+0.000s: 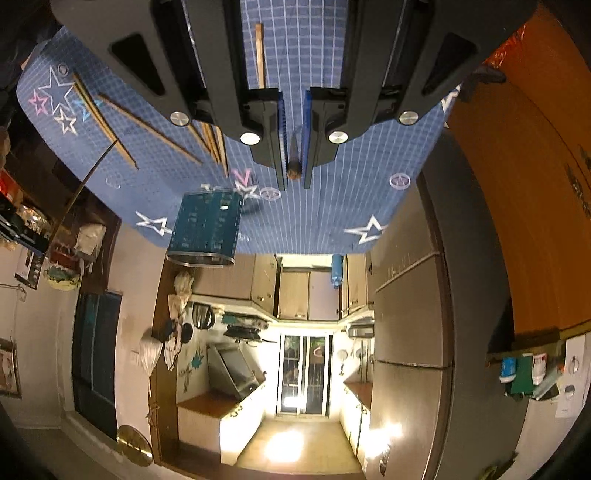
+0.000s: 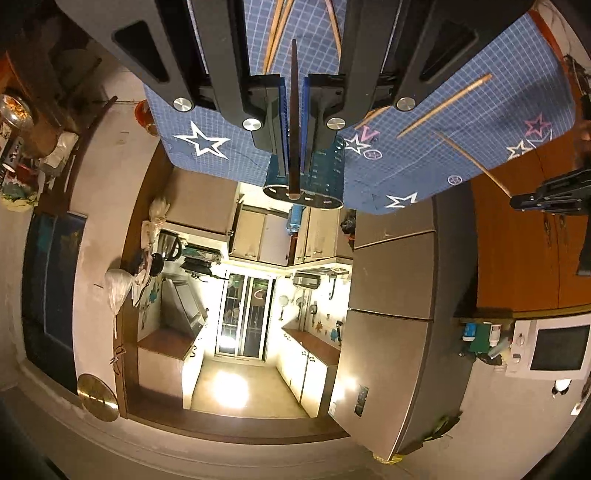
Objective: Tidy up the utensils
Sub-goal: 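Lift both held chopsticks and carry them over the teal mesh holder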
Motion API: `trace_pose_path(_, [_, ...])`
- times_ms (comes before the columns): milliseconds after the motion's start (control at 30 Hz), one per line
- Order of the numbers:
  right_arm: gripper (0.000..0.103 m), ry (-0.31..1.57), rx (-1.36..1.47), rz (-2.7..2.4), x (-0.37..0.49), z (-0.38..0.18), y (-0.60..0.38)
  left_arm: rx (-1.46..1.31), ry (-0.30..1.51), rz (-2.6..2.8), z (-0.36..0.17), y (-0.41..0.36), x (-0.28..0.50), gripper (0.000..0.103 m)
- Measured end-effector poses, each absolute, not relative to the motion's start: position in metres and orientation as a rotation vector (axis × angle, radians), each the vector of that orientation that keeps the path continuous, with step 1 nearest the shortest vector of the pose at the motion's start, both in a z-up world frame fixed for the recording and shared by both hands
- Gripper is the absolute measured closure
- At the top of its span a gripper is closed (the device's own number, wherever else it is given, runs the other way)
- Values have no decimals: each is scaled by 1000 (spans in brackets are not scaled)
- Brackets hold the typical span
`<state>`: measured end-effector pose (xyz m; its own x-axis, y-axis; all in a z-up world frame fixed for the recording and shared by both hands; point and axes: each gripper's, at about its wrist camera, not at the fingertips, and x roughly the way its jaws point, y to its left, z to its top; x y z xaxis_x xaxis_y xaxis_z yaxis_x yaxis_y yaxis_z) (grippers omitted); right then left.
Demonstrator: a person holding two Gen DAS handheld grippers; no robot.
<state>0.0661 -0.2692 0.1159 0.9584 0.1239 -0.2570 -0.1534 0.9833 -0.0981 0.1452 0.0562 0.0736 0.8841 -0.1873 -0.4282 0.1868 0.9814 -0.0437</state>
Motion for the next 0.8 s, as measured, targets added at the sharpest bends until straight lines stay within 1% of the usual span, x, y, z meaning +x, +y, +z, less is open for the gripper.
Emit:
trace_pose_path(533, [96, 268, -84, 171, 98, 164, -273, -13, 384, -246, 132, 42, 165, 98])
trace_pose_path(700, [96, 251, -78, 162, 119, 189, -277, -25, 325, -282, 165, 24, 185, 98])
trace_pose_path(800, [96, 230, -82, 143, 135, 204, -279, -21, 271, -310, 194, 3, 204, 98])
